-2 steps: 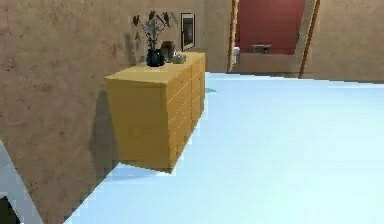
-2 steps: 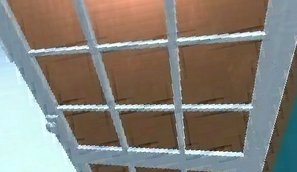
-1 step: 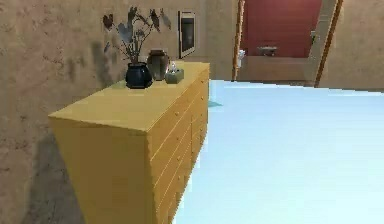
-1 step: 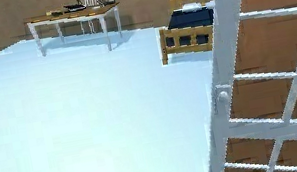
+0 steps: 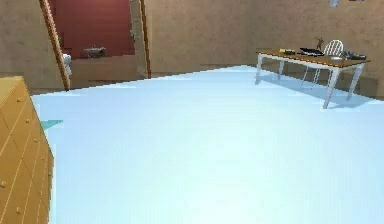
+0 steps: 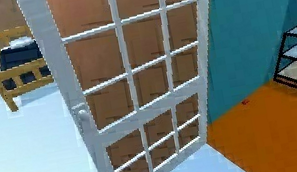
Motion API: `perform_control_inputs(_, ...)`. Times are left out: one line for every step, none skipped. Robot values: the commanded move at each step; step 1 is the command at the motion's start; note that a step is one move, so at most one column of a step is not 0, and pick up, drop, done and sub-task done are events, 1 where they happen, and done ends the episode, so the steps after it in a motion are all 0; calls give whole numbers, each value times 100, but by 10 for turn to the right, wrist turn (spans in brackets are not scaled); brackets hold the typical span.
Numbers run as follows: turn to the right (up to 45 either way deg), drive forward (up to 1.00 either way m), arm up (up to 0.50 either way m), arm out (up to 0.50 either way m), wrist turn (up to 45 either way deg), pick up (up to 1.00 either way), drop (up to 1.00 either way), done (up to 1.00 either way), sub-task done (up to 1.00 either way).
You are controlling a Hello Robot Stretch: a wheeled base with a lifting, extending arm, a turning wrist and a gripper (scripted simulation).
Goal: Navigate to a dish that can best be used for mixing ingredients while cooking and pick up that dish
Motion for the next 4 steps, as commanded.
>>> perform_control_inputs(180,0,0,0,0,0,0,0,0)
perform_control_inputs(0,65,0,0,0,0,0,0,0)
perform_control_inputs(240,0,0,0,0,0,0,0,0)
perform_control_inputs(0,100,0,0,0,0,0,0,0)
